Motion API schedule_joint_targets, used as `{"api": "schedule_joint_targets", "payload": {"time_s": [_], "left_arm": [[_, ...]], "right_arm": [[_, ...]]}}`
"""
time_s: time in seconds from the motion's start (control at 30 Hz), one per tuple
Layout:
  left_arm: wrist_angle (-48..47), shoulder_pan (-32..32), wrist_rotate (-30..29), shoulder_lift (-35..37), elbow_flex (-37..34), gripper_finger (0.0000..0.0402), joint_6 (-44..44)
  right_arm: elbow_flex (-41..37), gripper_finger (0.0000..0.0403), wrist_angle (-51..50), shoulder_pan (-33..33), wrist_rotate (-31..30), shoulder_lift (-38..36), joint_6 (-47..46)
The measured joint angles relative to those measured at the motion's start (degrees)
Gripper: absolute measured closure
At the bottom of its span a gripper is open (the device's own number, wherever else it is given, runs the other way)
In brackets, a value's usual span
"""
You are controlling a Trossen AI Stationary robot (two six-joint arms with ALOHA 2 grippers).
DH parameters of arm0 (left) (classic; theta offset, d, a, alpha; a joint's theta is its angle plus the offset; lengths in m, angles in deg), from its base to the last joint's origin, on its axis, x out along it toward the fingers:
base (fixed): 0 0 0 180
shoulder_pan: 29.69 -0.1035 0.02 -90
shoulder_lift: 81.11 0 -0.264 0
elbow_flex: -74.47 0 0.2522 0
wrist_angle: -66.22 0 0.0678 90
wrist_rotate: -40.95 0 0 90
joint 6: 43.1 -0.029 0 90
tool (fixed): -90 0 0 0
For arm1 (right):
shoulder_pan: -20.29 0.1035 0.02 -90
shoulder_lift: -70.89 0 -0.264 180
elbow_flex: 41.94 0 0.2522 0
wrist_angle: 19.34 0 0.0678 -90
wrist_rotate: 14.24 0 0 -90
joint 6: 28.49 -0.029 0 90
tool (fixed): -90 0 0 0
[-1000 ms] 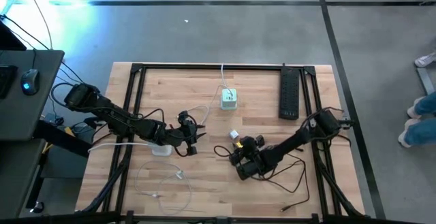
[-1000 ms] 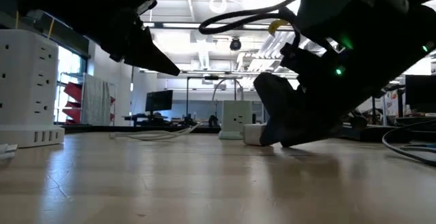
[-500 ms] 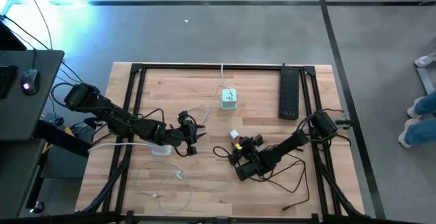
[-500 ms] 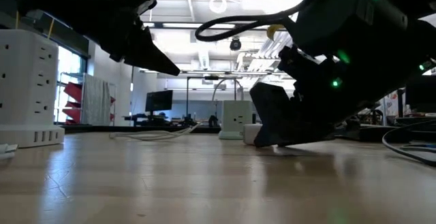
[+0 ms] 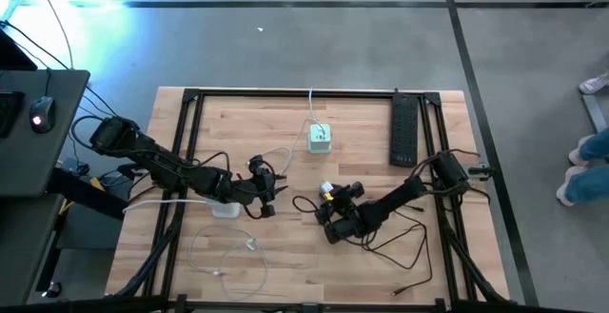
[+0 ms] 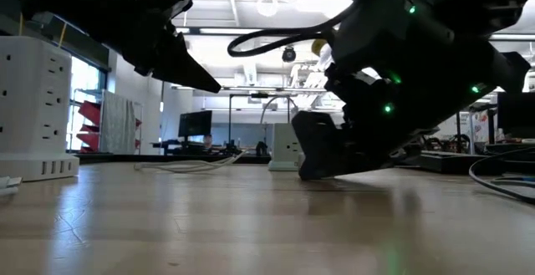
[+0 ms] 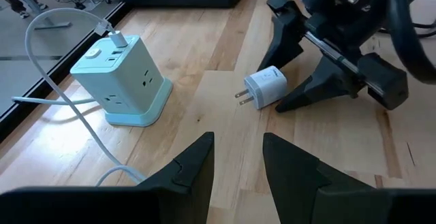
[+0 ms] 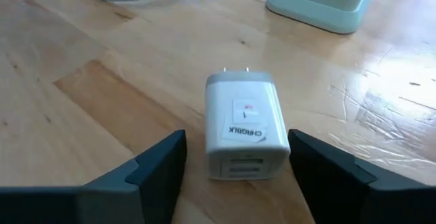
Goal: Insert USB
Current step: Insert the white charger adapter into the black outlet extension
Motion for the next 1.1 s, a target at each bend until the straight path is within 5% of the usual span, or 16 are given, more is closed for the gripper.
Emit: {"api": "schedule_joint_targets", "payload": {"time_s": [0.2,0.43,0.7,1.1], "left_arm": [[0.0,0.0,0.0,0.0,0.0,0.0298,0.0],[0.0,0.0,0.1,0.0,0.0,0.0298,0.0],[0.0,0.0,0.8,0.0,0.0,0.0298,0.0],[0.0,0.0,1.0,0.0,0.0,0.0298,-0.2]], "right_arm": [[0.0,0.0279,-0.1,-0.1,-0.4,-0.2,0.5],[-0.1,0.0283,-1.7,-0.1,3.3,-5.5,9.4],[0.0,0.0283,-12.5,-4.3,29.6,-14.9,17.0],[21.9,0.0283,-76.5,-19.4,45.5,-22.3,39.7]]}}
